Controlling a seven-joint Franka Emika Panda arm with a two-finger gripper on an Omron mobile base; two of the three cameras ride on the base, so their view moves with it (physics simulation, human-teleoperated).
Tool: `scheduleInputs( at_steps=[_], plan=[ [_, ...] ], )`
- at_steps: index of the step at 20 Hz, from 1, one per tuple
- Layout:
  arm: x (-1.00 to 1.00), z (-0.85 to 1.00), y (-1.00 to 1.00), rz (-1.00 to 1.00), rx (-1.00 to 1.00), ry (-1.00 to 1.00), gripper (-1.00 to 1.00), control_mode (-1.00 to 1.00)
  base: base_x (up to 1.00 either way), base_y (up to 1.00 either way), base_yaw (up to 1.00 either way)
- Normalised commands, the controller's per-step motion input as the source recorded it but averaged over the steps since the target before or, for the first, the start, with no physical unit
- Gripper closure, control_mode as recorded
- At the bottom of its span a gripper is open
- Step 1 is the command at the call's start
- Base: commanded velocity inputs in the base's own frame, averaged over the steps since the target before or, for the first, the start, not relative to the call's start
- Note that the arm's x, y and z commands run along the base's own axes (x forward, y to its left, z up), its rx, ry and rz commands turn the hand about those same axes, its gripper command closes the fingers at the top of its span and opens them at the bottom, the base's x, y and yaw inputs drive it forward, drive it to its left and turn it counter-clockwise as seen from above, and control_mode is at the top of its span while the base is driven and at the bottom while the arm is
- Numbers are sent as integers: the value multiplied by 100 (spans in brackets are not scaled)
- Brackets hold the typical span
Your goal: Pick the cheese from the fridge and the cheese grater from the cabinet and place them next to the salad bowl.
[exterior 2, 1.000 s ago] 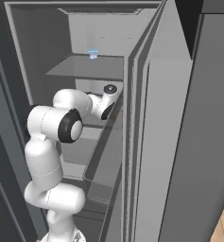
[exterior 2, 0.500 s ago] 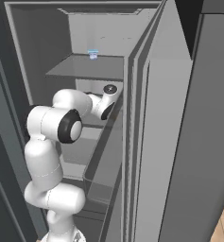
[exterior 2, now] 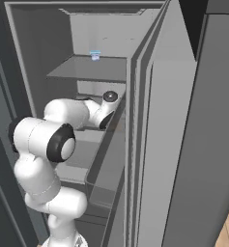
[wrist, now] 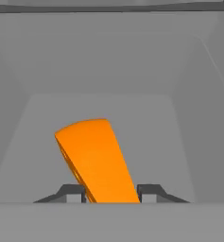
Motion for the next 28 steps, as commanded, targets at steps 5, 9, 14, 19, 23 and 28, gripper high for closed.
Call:
scheduleInputs(
  at_steps=[5,9,14,19,23,28],
  plan=[
    [-84,58,8,0,0,-13,100,-100,0,0,0],
    [-85,78,27,-4,0,-13,100,-100,0,0,0],
    [-58,78,38,-12,0,-1,100,-100,0,0,0],
    [-23,64,38,-20,0,3,100,-100,0,0,0],
    [-36,18,23,-14,4,3,100,-100,0,0,0],
    [-41,4,16,-1,10,0,100,-100,0,0,0]
  ],
)
